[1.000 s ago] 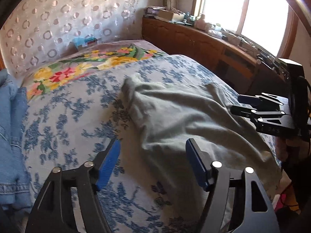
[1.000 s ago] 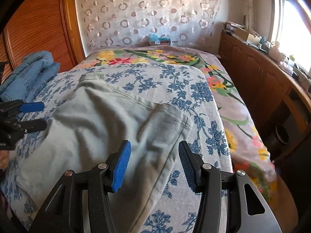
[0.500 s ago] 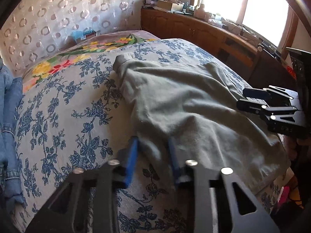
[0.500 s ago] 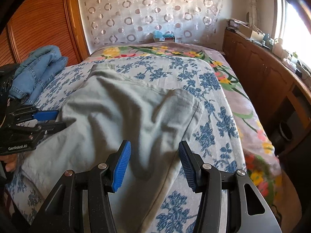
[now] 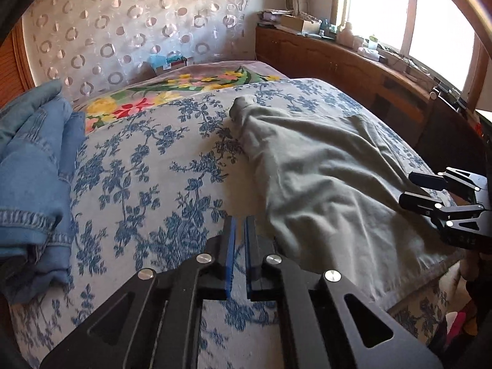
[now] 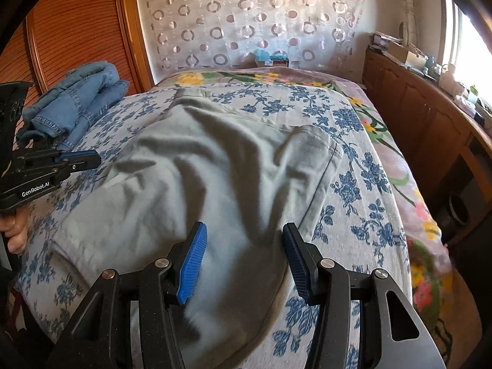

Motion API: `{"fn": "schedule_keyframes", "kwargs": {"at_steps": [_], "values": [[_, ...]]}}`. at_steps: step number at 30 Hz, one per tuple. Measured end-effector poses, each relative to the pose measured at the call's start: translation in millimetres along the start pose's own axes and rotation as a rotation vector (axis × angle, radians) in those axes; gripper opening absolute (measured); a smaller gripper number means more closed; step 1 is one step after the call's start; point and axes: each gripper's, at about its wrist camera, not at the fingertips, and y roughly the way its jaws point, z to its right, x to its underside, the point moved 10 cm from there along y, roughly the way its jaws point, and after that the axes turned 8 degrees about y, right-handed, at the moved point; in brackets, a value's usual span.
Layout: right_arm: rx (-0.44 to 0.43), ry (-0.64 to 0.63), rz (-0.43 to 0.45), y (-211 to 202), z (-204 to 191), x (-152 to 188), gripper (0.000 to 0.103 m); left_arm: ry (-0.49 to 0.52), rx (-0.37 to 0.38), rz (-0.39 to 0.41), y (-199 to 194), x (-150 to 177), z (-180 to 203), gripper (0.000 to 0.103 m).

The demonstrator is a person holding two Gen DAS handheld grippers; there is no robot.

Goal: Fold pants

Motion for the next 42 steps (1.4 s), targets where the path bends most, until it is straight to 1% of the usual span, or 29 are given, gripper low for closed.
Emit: {"fn": "schedule_keyframes", "kwargs": {"at_steps": [1, 2, 3, 4, 5, 6, 8, 11, 14, 17, 21, 25, 31, 33, 34, 37, 42], "values": [[-0.001, 0.000, 0.002, -1.4, -1.3, 1.8, 0.053, -0.003, 0.002, -0.002, -2.0, 2.0, 1.1, 0.006], [-0.002, 0.001, 0.003, -3.0, -2.2, 3.6, 0.053, -0.002, 0.004, -0.001, -4.2, 3.6, 2.3, 0.013], [-0.003, 0.001, 0.004, -4.9, -3.0, 5.3, 0.053, -0.004, 0.003, 0.001, -5.2, 4.2, 3.3, 0.023], [-0.003, 0.001, 0.005, -7.1, -4.0, 7.7, 0.053, -0.006, 0.000, 0.002, -6.2, 4.9, 4.7, 0.030], [-0.003, 0.000, 0.007, -9.3, -4.5, 9.6, 0.053, -0.009, 0.003, 0.005, -7.9, 6.0, 6.2, 0.047], [-0.003, 0.000, 0.007, -11.3, -5.2, 11.4, 0.053, -0.012, 0.017, 0.012, -9.8, 6.8, 9.0, 0.056], [-0.003, -0.001, 0.011, -16.3, -5.8, 15.6, 0.053, -0.018, 0.029, 0.018, -13.4, 8.8, 11.3, 0.063], [-0.001, 0.001, 0.014, -23.3, -6.3, 20.6, 0.053, -0.025, 0.034, 0.023, -18.7, 15.5, 18.0, 0.063], [-0.001, 0.009, 0.015, -31.0, -5.6, 27.1, 0.053, -0.032, 0.055, 0.021, -23.3, 26.5, 27.5, 0.063], [-0.005, 0.016, 0.013, -37.6, -5.5, 33.9, 0.053, -0.025, 0.049, 0.015, -25.5, 37.7, 36.6, 0.063], [-0.005, 0.029, -0.008, -39.9, -3.4, 45.2, 0.053, 0.001, 0.050, 0.002, -26.6, 47.5, 46.7, 0.063], [-0.001, 0.033, -0.027, -40.7, -1.4, 53.0, 0.053, 0.012, 0.054, -0.015, -25.7, 55.7, 48.3, 0.063], [-0.009, 0.053, -0.030, -45.0, 1.6, 57.3, 0.053, 0.010, 0.075, -0.004, -28.8, 56.8, 49.7, 0.063], [-0.009, 0.055, -0.030, -45.9, 1.8, 58.3, 0.053, 0.010, 0.096, 0.003, -31.1, 56.1, 53.6, 0.059], [-0.009, 0.056, -0.028, -46.9, 2.2, 59.4, 0.053, 0.012, 0.101, 0.003, -31.9, 56.0, 55.7, 0.058], [-0.010, 0.059, -0.019, -50.4, 1.8, 60.1, 0.053, 0.019, 0.102, 0.006, -32.6, 55.6, 60.0, 0.056], [-0.015, 0.056, -0.017, -52.2, -2.7, 60.6, 0.053, 0.017, 0.102, 0.003, -30.1, 55.5, 62.7, 0.056]]}}
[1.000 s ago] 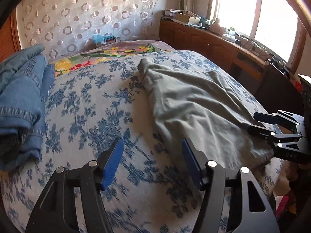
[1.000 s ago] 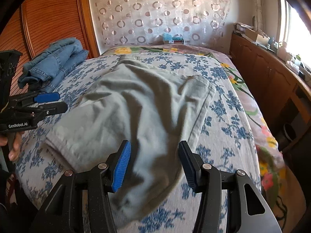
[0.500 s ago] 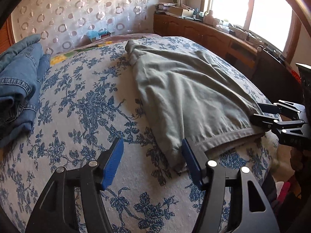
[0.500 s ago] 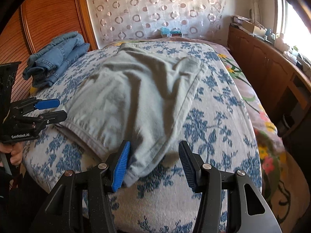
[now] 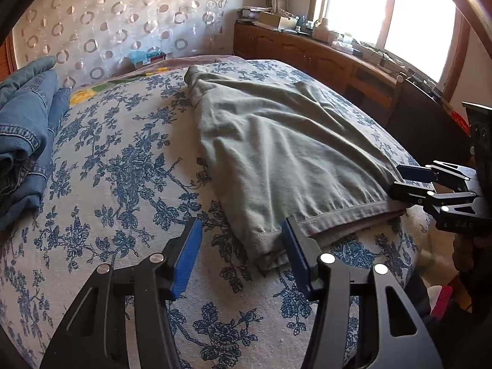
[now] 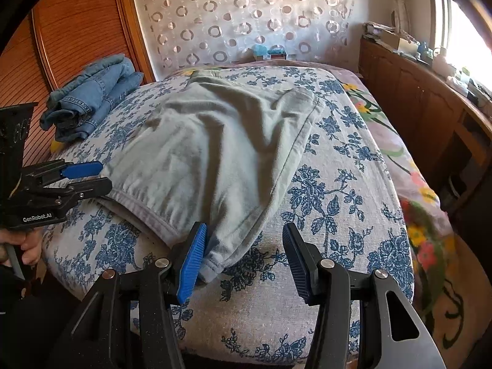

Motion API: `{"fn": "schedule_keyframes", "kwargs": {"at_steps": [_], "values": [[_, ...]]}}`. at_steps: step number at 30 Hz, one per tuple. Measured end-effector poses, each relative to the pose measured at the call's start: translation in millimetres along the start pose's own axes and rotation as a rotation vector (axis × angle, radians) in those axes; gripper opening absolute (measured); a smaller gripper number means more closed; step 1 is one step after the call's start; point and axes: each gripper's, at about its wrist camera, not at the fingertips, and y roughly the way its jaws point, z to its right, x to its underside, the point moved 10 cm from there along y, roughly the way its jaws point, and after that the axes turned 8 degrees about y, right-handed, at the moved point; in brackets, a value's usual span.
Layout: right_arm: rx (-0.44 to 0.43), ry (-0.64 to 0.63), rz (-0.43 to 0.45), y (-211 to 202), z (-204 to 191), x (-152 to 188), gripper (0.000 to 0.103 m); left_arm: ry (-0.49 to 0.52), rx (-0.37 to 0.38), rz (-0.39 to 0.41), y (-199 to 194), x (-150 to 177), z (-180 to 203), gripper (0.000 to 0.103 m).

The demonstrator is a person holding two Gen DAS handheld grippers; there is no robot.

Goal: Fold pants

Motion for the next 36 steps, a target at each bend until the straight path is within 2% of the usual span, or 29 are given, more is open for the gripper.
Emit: {"fn": "schedule_keyframes", "kwargs": {"at_steps": [7, 16, 17, 18, 21, 31, 36], "values": [[-0.030, -0.003, -0.014, 3.2, -6.7, 4.2, 0.053, -0.009, 0.002, 0.003, 1.2, 0.8, -1.0, 0.056], [-0.014, -0.022, 0.005, 7.1, -10.7, 4.2, 0.055, -0.017, 0.001, 0.010, 0.8, 2.1, -0.4, 0.056], [-0.013, -0.022, 0.007, 7.1, -10.8, 4.3, 0.055, -0.013, 0.001, 0.012, 0.6, 1.8, 0.4, 0.053], [-0.011, -0.023, 0.009, 6.9, -11.2, 4.8, 0.055, -0.009, 0.013, 0.015, -0.1, 1.6, 3.1, 0.046], [-0.009, -0.026, 0.016, 6.4, -11.4, 5.8, 0.055, 0.005, 0.027, 0.019, -1.0, 1.0, 8.8, 0.037], [-0.052, -0.029, 0.011, 3.7, -18.9, 10.4, 0.055, -0.025, 0.047, 0.022, -2.6, 3.6, 8.1, 0.036], [-0.078, -0.056, 0.003, 4.6, -28.2, 12.2, 0.036, -0.048, 0.057, 0.022, -2.5, 3.9, 6.8, 0.036]]}}
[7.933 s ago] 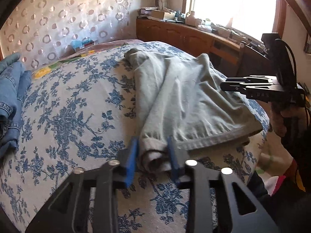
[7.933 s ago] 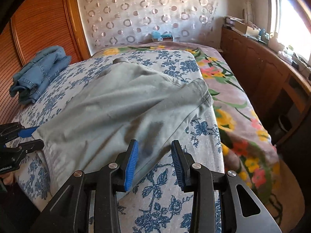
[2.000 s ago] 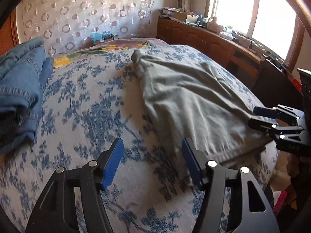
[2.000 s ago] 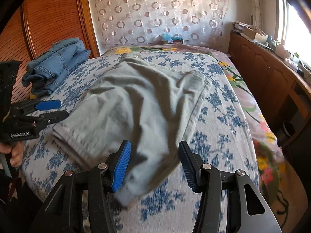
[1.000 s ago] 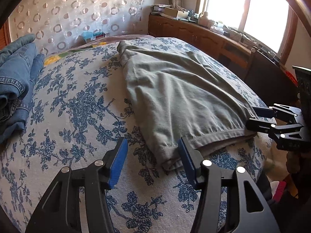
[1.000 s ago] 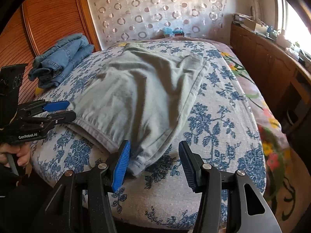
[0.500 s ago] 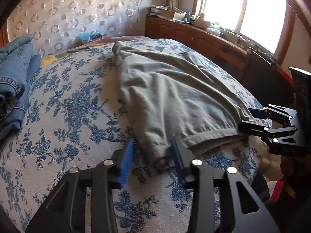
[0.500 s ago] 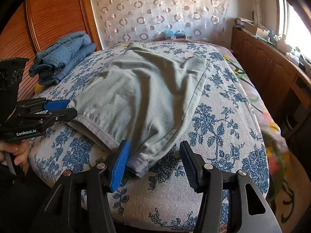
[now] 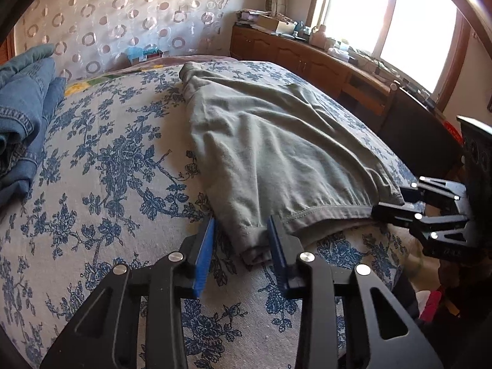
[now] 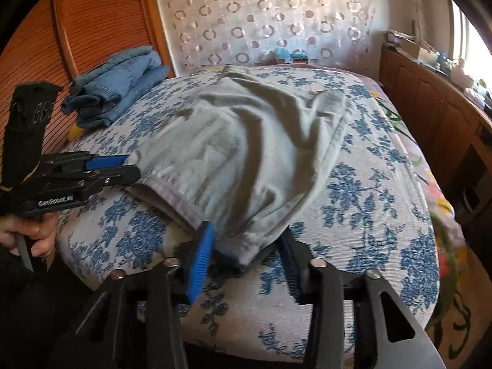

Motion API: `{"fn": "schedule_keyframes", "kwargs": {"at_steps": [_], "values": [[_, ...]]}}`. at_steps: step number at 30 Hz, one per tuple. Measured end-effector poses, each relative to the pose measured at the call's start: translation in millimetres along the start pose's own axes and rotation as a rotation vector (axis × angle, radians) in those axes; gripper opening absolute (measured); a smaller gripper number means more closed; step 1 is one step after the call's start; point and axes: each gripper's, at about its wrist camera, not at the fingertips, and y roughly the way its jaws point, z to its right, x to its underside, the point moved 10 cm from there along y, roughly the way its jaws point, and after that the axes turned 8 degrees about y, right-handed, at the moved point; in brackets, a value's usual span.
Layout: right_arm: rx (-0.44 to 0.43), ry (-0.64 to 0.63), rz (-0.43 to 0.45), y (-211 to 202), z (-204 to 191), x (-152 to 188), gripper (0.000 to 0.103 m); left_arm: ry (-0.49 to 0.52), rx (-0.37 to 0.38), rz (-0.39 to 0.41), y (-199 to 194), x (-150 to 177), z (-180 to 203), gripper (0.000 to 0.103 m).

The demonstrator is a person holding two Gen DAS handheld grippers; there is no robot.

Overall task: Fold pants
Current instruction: 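Grasp the folded edge with both grippers and lift it over the shorts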

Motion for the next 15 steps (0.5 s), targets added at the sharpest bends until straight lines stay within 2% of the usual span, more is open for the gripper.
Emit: {"fn": "schedule_keyframes", "kwargs": {"at_steps": [5, 6, 9, 15], "values": [[-0.048, 0.006, -0.002, 2.5, -4.2, -0.4, 0.016, 0.008, -0.008, -0.002, -0.3, 0.8, -1.1, 0.036], [-0.046, 0.004, 0.002, 2.3, -4.3, -0.9, 0.012, 0.010, 0.008, 0.000, -0.6, 1.3, 0.4, 0.027], [-0.052, 0.018, 0.002, 1.9, -0.7, -2.6, 0.009, 0.021, 0.029, 0.004, -3.6, 0.3, 8.1, 0.011], [-0.099, 0.027, 0.021, -17.6, -3.8, -7.0, 0.009, 0.027, 0.050, 0.022, -21.6, 3.4, 15.5, 0.009]]}}
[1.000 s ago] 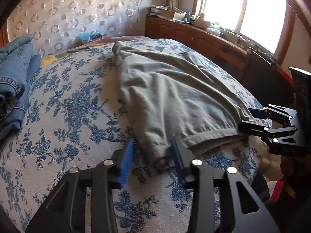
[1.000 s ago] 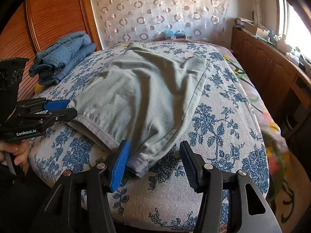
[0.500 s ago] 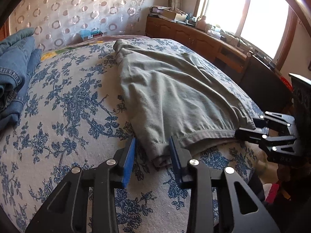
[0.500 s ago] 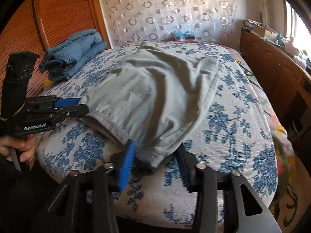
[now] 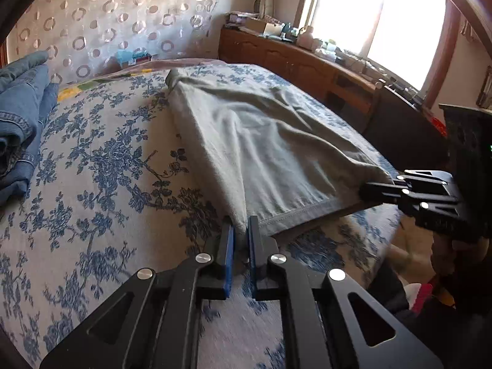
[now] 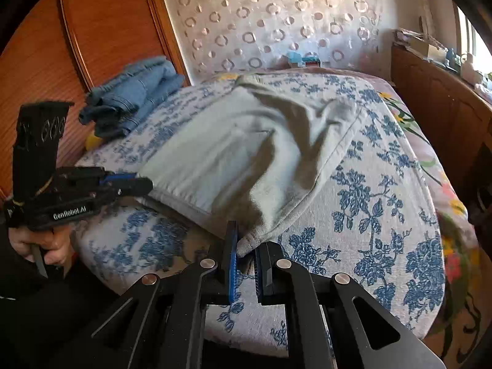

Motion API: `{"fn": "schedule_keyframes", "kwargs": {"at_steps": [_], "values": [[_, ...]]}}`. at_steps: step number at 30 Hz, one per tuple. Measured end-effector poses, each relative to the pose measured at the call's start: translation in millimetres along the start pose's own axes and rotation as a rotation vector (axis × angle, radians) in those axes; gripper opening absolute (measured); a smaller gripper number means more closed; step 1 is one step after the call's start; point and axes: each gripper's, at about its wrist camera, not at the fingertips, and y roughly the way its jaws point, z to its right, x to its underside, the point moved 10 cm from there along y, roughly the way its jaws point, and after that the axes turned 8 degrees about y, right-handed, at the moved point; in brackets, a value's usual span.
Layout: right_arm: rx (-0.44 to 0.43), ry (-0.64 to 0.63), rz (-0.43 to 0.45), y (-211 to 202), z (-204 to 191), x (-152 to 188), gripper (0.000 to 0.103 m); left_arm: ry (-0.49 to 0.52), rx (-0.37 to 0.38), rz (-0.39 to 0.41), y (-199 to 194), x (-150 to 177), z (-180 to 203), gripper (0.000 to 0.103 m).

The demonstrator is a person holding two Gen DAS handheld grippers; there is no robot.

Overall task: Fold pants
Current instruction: 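Grasp the folded edge with both grippers and lift it over the shorts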

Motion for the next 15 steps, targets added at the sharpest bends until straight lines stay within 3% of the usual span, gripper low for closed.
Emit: {"fn": "schedule_keyframes", "kwargs": {"at_steps": [9, 15], "values": [[-0.038, -0.066, 0.049, -41.9, -21.1, -10.9, 0.009, 0.006, 0.016, 0.056, -43.8, -10.7, 9.1, 0.009], [0.007, -0.073, 0.080, -36.1, -12.0, -30.7, 0.009, 0.027, -0.009, 0.078, -34.7, -41.2, 0.1, 0.009]]}}
